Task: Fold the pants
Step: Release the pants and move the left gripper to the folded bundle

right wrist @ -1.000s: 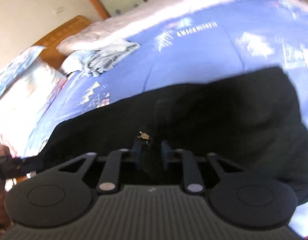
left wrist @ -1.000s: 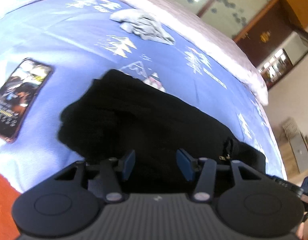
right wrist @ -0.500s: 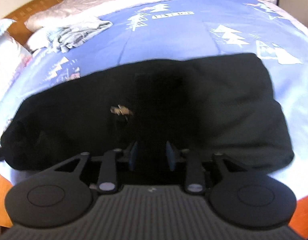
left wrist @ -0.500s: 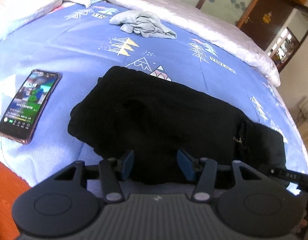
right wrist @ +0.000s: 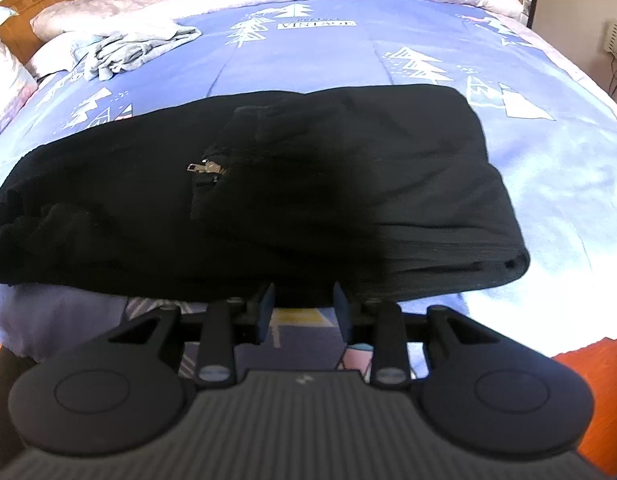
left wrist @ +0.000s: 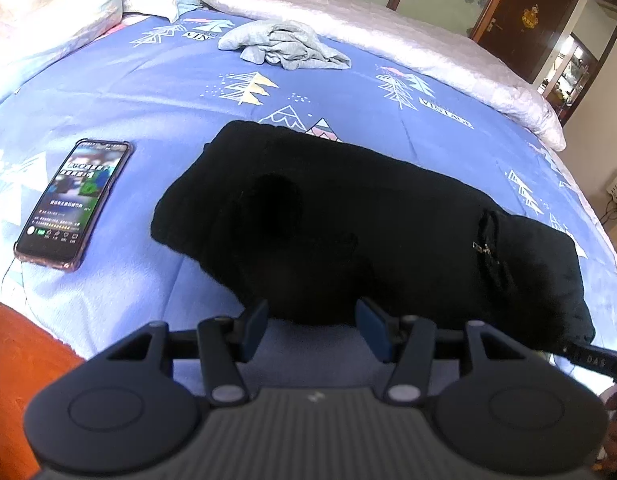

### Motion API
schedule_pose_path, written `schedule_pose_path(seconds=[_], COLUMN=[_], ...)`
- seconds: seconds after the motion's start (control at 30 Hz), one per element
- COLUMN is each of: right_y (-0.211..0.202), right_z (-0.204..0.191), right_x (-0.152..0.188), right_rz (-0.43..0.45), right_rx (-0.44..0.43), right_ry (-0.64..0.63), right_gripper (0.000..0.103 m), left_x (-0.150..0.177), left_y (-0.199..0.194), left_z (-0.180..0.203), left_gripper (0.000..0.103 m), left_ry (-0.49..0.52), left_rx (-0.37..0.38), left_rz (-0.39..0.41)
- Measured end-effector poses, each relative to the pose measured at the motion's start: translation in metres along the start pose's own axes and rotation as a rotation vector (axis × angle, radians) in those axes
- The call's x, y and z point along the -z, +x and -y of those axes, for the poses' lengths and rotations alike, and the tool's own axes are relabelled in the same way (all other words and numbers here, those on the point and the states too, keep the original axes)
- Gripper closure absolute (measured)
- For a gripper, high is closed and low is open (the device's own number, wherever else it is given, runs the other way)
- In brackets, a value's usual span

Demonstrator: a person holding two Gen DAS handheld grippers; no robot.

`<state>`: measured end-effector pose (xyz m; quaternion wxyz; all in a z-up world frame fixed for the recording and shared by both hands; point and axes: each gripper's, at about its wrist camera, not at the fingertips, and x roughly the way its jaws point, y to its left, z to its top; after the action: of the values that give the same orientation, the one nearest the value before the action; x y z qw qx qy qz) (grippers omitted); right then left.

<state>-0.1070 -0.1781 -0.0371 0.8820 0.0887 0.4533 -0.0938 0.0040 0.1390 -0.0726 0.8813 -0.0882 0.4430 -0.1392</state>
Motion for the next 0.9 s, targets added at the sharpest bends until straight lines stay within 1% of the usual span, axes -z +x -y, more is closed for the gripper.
schedule_pose_path(seconds=[0.1,0.17,0.33,0.37,0.43,0.47,0.5,0.57,0.77,0.83,0.9], right_y=[0.000,0.001,0.002,0.002,0.001,0.001,0.001,0.002,0.008,0.009,0.009], right_z=[0.003,0.003,0.001,0.002,0.003,0.004,0.005,0.006,0.002,0.001,0.000], right_x=[0.001,0.002,0.007,0.007,0.009,0.009,0.010,0.012,0.012,0.012,0.011], right_rz=[0.001,-0.001,-0.007,-0.005,0.002,0.005,0.006,0.003,-0.008,-0.009,-0.007], right_rx=[0.004,0.005,-0.005,-0.013,-0.035,-0.043,-0.049,-0.055,-0.057,-0.057,-0.058], right_ry=[0.010,0.015,0.012,0.016,0.031,0.038,0.044,0.051,0.048,0.046,0.047], right_gripper=[0.067,0.067,0.067,0.067,0.065,0.065,0.065,0.065,0.065,0.065,0.065], left_x=[0.003,0.004,0.003,0.002,0.001,0.000,0.000,-0.003,-0.015,-0.020,-0.022], left_y=[-0.004,-0.007,-0.006,-0.004,-0.001,0.002,0.004,0.011,0.037,0.049,0.064], left_z=[-0.001,-0.004,-0.019,-0.023,-0.033,-0.040,-0.047,-0.062,-0.089,-0.094,-0.097], left_gripper=[0.053,0.052,0.047,0.045,0.036,0.024,0.020,0.020,0.020,0.019,0.016], left_ry=[0.000,-0.014,-0.102,-0.128,-0.195,-0.239,-0.284,-0.361,-0.528,-0.546,-0.582], left_rx=[0.008,0.029,0.081,0.097,0.133,0.154,0.174,0.204,0.301,0.288,0.274], left_rz=[0.003,0.002,-0.012,-0.015,-0.024,-0.029,-0.027,-0.026,-0.024,-0.015,-0.036])
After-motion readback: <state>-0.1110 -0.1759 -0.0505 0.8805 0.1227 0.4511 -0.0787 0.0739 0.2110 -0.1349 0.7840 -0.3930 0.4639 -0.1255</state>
